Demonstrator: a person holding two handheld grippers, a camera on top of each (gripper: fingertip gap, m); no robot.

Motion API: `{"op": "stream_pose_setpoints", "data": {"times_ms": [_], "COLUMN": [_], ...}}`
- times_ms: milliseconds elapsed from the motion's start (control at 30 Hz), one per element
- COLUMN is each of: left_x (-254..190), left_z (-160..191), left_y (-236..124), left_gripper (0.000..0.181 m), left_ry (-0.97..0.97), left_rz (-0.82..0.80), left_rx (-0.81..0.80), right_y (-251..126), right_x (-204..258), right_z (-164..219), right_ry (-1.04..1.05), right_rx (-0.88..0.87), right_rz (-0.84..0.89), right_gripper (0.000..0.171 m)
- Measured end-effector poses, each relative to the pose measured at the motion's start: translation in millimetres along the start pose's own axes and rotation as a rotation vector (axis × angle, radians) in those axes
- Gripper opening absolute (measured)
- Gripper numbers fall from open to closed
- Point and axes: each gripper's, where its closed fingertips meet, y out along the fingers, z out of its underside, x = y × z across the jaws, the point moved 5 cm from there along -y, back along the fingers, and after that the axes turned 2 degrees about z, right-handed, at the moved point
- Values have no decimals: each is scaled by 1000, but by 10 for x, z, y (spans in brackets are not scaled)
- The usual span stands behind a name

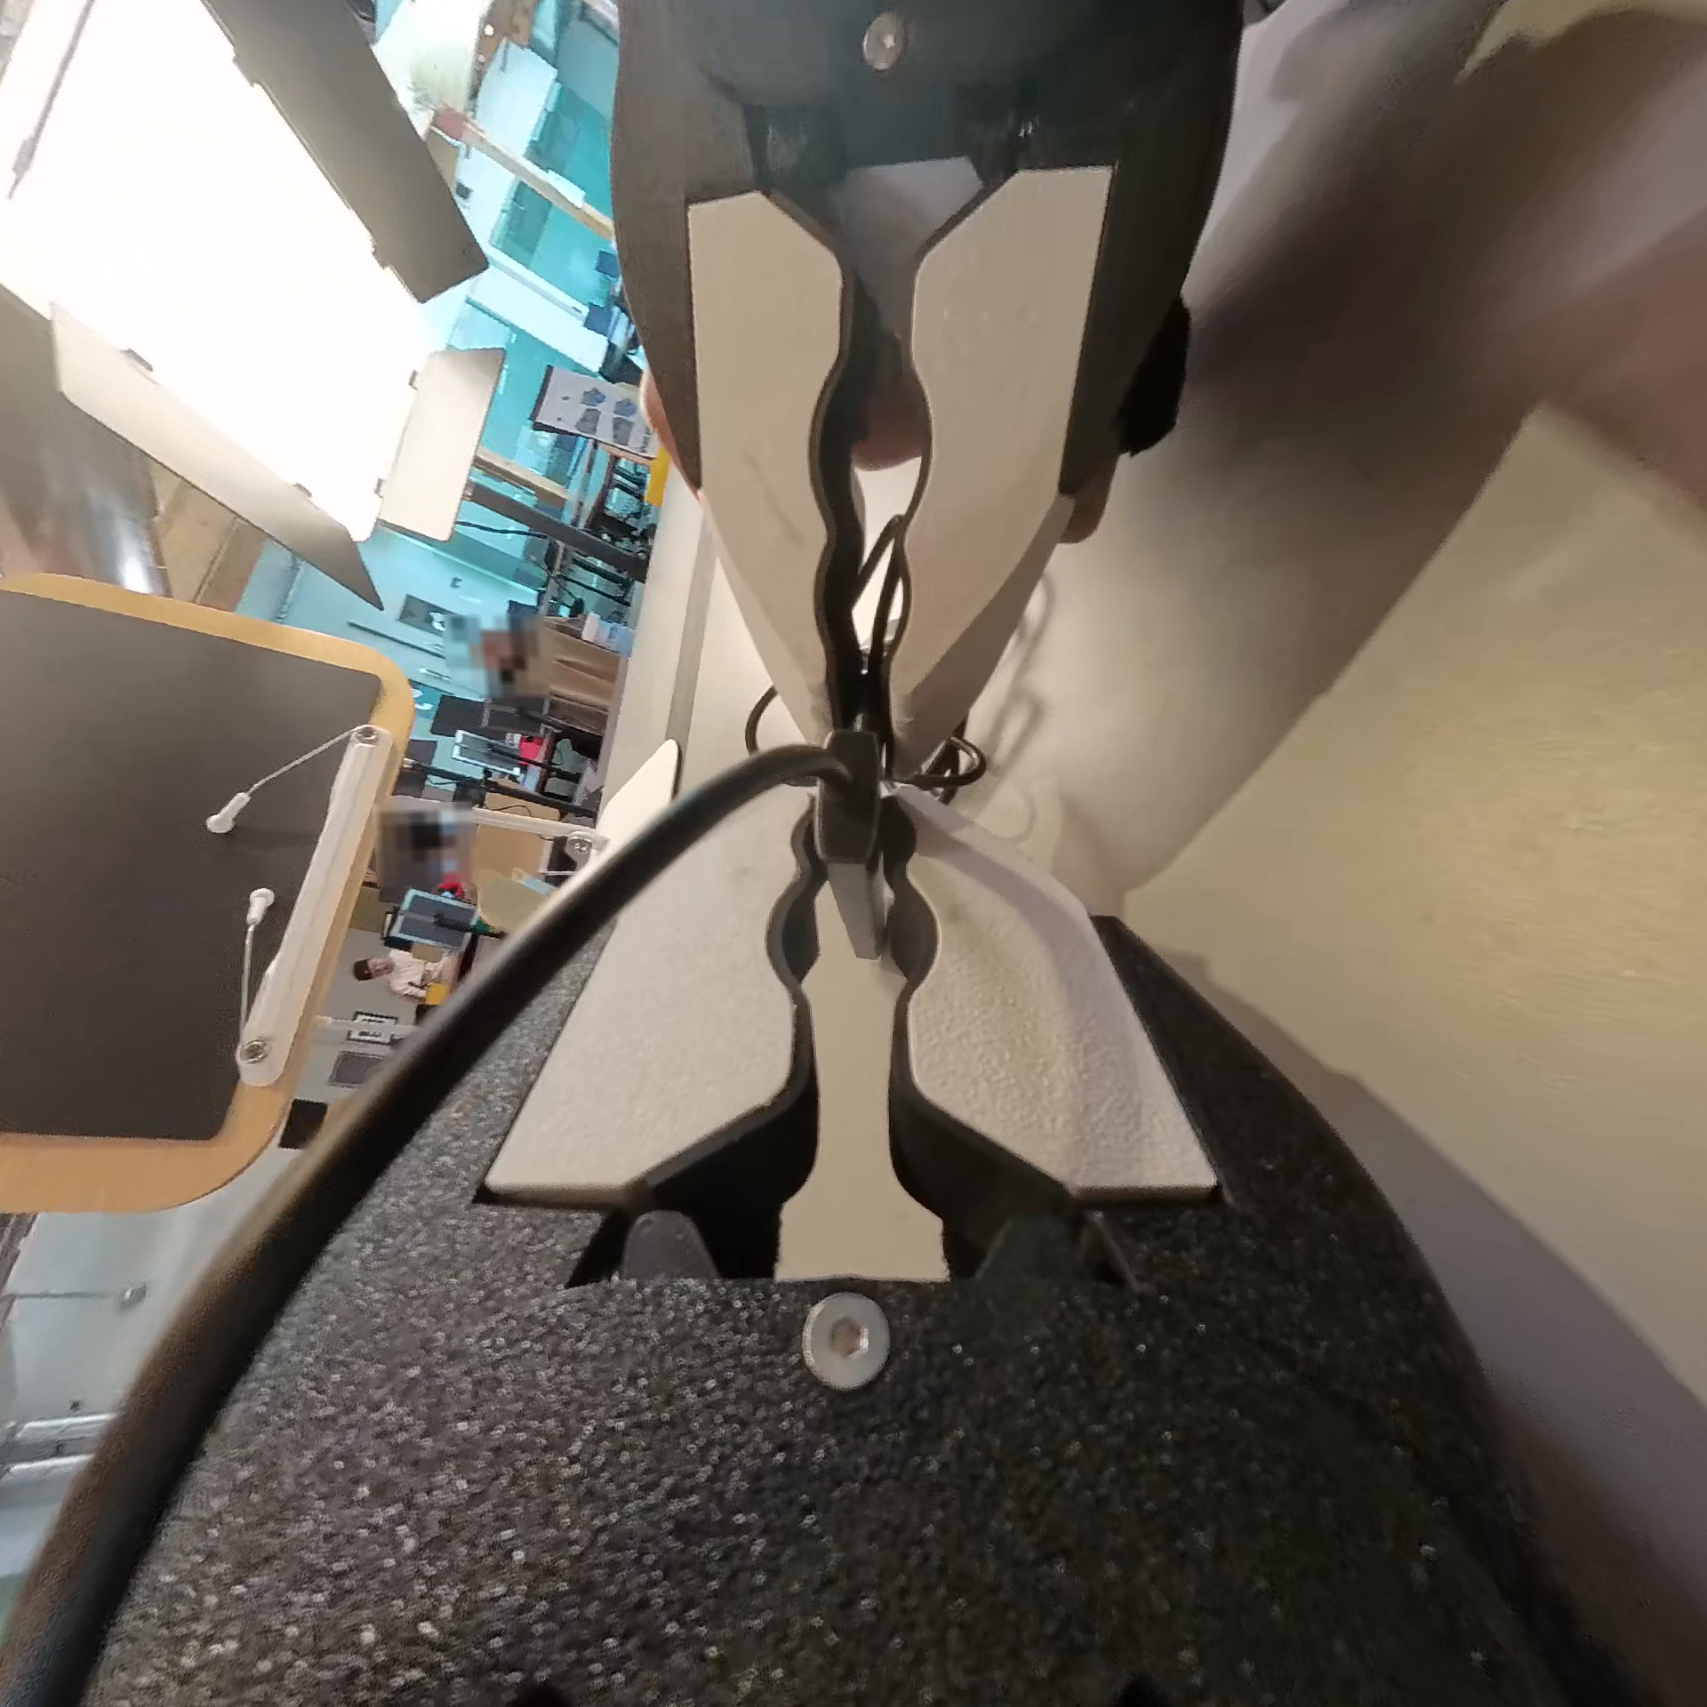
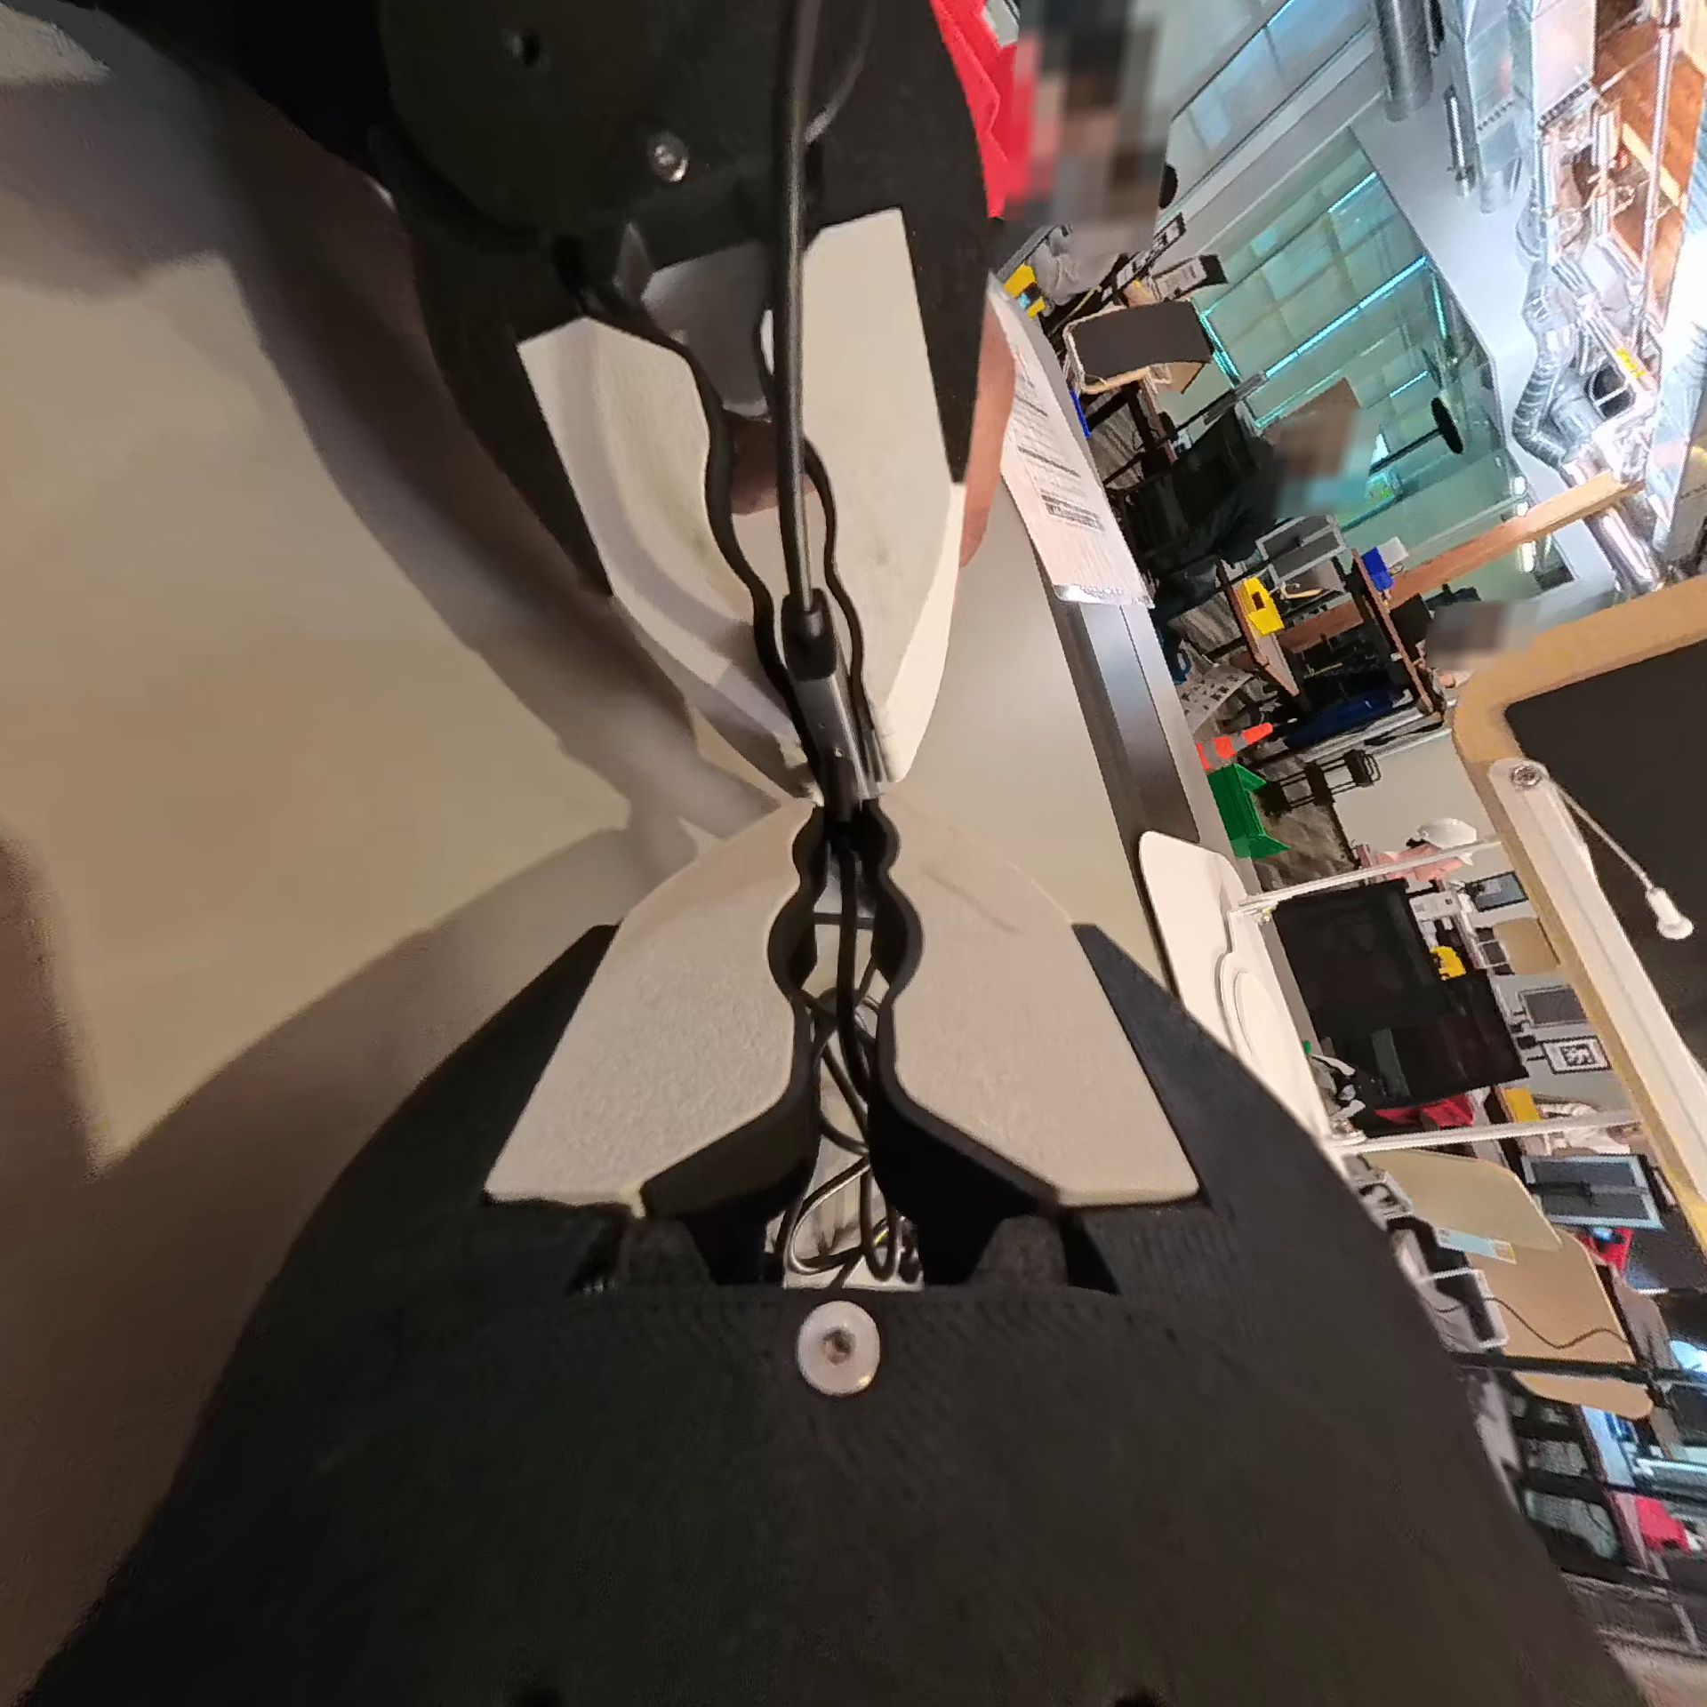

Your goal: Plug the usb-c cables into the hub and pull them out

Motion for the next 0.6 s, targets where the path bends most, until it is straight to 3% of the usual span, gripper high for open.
{"op": "stream_pose_setpoints", "data": {"times_ms": [600], "left_x": [104], "left_z": [396], "left_y": [-10], "left_gripper": [13], "left_ry": [-3], "left_rz": [-100], "left_rx": [170], "right_y": [30], "right_x": [-53], "right_z": [157], "right_ry": [-2], "right_rx": [59], "right_rz": [57], "right_gripper": [6]}}
